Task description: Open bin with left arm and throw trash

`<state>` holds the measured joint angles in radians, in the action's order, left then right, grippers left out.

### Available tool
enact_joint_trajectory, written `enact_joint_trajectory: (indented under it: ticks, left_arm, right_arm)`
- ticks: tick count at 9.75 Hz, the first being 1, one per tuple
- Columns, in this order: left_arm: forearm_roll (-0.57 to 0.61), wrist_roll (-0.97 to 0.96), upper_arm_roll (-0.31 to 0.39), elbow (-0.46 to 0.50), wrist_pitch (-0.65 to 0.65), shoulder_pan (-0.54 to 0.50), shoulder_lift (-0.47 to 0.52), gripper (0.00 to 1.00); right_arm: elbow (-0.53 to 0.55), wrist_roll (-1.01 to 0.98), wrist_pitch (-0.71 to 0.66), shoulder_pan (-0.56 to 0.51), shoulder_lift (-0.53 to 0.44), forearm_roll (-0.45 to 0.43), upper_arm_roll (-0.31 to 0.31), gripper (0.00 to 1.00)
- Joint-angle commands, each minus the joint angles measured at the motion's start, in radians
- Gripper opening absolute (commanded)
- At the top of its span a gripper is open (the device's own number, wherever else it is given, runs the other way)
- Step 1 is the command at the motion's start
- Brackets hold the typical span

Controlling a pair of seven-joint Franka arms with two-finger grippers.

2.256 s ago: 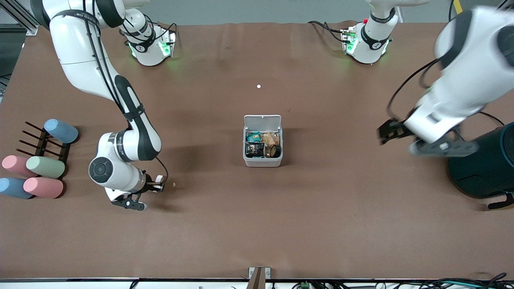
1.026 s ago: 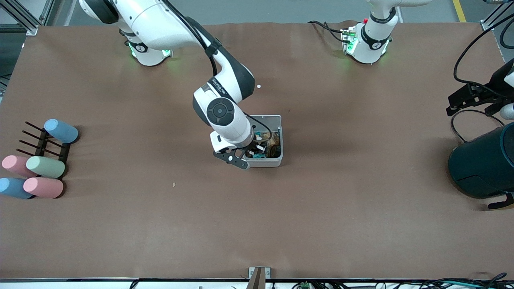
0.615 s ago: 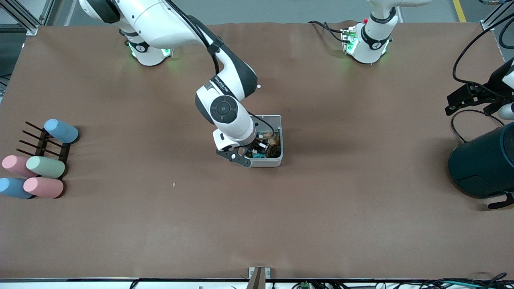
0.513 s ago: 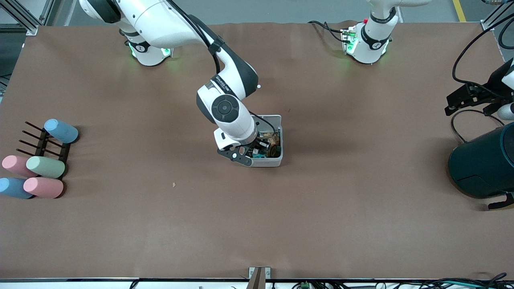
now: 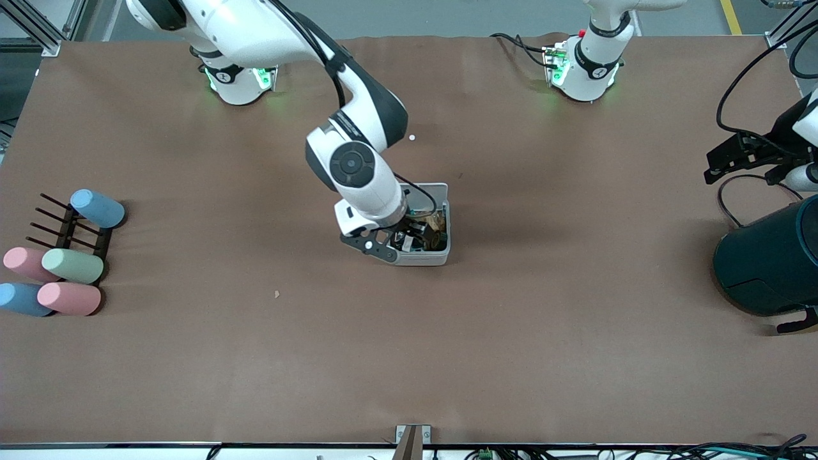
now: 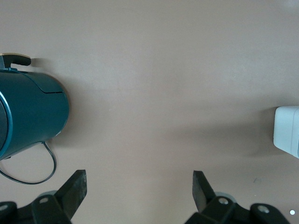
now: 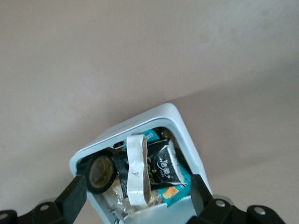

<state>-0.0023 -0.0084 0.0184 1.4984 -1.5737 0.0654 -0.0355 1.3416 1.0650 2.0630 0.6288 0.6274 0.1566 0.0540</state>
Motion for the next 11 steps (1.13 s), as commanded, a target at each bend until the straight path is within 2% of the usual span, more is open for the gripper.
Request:
enact_joint_trajectory:
  ticks: [1,4,6,8,10,11]
  left_arm:
    - [0.001,-0.018,-0.008,-0.017,0.017,-0.004,-0.004,1.0]
    - [0.002,-0.018,-0.008,-0.017,0.017,-0.003,-0.004,1.0]
    - [0.002,-0.018,-0.008,-0.017,0.017,-0.004,-0.004,1.0]
    - [0.005,-0.018,-0.008,-0.017,0.015,-0.007,-0.004,1.0]
    - [0.004,-0.018,-0.008,-0.017,0.017,-0.006,-0.004,1.0]
    - [0.004,-0.018,-0.008,-0.017,0.017,-0.007,-0.004,1.0]
  right_arm:
    - [0.033,-0.089,-0.171,-0.157,-0.144,0.001,0.007,0.98]
    - [0.037,-0.56,-0.529,-0.471,-0.343,0.0,0.007,0.99]
    - [0.118,-0.907,-0.664,-0.634,-0.515,-0.023,0.007,0.99]
    - [0.175,-1.111,-0.725,-0.693,-0.644,-0.093,0.007,0.99]
    - [0.151,-1.198,-0.73,-0.73,-0.649,-0.11,0.009,0.99]
    - [0.148,-1.191,-0.727,-0.703,-0.646,-0.191,0.02,0.99]
